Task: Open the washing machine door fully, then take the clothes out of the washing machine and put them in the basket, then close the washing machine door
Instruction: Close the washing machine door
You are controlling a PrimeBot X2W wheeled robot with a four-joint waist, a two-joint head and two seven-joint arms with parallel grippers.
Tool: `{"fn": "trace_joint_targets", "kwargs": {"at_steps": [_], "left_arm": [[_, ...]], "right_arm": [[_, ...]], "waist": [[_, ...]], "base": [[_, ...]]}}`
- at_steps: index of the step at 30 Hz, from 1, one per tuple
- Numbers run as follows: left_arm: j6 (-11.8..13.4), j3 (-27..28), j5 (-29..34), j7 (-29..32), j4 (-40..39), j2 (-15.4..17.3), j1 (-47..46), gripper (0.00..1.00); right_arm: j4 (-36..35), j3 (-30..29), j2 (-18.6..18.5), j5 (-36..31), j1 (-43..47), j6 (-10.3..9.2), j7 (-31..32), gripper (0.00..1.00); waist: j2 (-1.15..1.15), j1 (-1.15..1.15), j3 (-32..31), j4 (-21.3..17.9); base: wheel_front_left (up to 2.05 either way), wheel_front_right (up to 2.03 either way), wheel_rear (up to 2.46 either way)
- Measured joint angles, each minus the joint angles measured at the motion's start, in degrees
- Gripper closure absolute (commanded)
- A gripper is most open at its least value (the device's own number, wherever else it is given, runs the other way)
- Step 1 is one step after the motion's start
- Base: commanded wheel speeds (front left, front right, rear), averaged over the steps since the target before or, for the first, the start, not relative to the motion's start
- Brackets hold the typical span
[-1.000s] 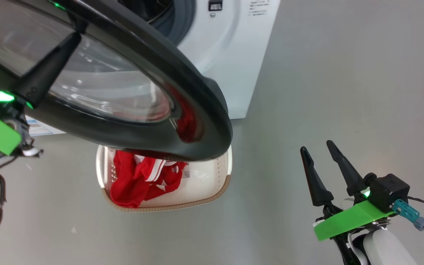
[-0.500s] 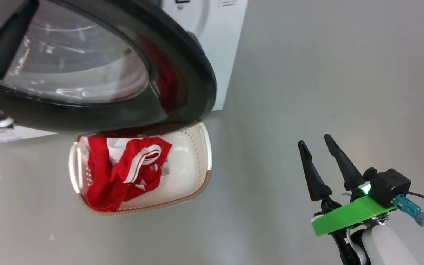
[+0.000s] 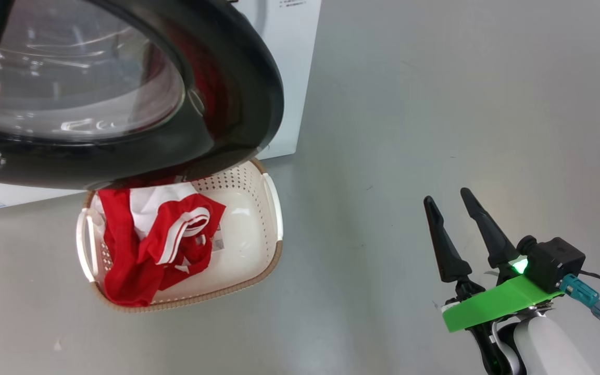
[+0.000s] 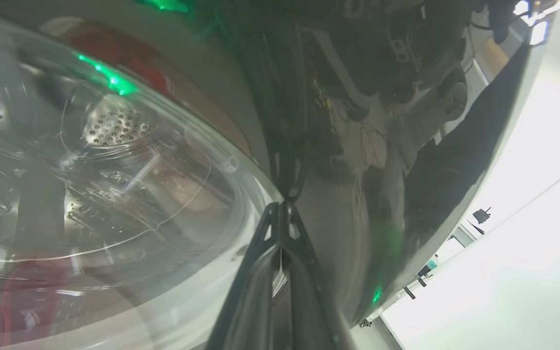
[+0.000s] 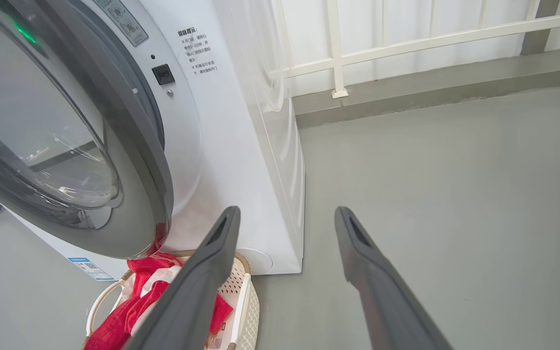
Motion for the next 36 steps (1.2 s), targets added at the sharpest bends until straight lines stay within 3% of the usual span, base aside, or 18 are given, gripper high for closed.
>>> {"fn": "trace_joint_targets", "kwargs": {"at_steps": [7, 10, 16, 20, 21, 36], "left_arm": [[0.0, -2.0, -1.3, -1.6, -1.0, 0.2, 0.8, 1.0], [0.0, -2.4, -1.8, -3.5, -1.9, 0.1, 2.8, 0.95], [0.0, -4.6, -1.8, -8.1, -3.4, -0.2, 9.9, 0.52], [0.0, -5.7, -2.1, -11.2, -3.8, -1.1, 14.4, 0.05], [0.0, -6.0, -2.6, -11.9, -3.8, -1.3, 15.4, 0.0], [0.0, -9.2, -3.4, -21.7, -2.0, -1.9, 29.0, 0.0]], "right_arm": [[0.2, -0.4, 0.0, -0.7, 0.0, 0.0, 0.0, 0.0], [0.4, -0.6, 0.0, -1.2, 0.0, 0.0, 0.0, 0.0], [0.8, -1.3, 0.0, -3.6, 0.4, 0.0, 0.0, 0.0], [1.2, -1.8, 0.0, -4.6, 1.7, 0.0, 0.0, 0.0], [1.3, -1.9, 0.0, -4.7, 1.8, 0.0, 0.0, 0.0], [2.0, -3.7, 0.0, -7.1, 7.4, 0.0, 0.0, 0.0]], "waist": [[0.0, 0.0, -0.8, 1.2], [0.0, 0.0, -1.6, 1.9], [0.0, 0.0, -3.4, 4.0], [0.0, 0.0, -4.7, 5.7], [0.0, 0.0, -5.0, 6.1], [0.0, 0.0, -11.0, 10.7]], "base": [[0.0, 0.0, 0.0], [0.0, 0.0, 0.0], [0.0, 0.0, 0.0], [0.0, 0.0, 0.0], [0.0, 0.0, 0.0], [0.0, 0.0, 0.0]]}}
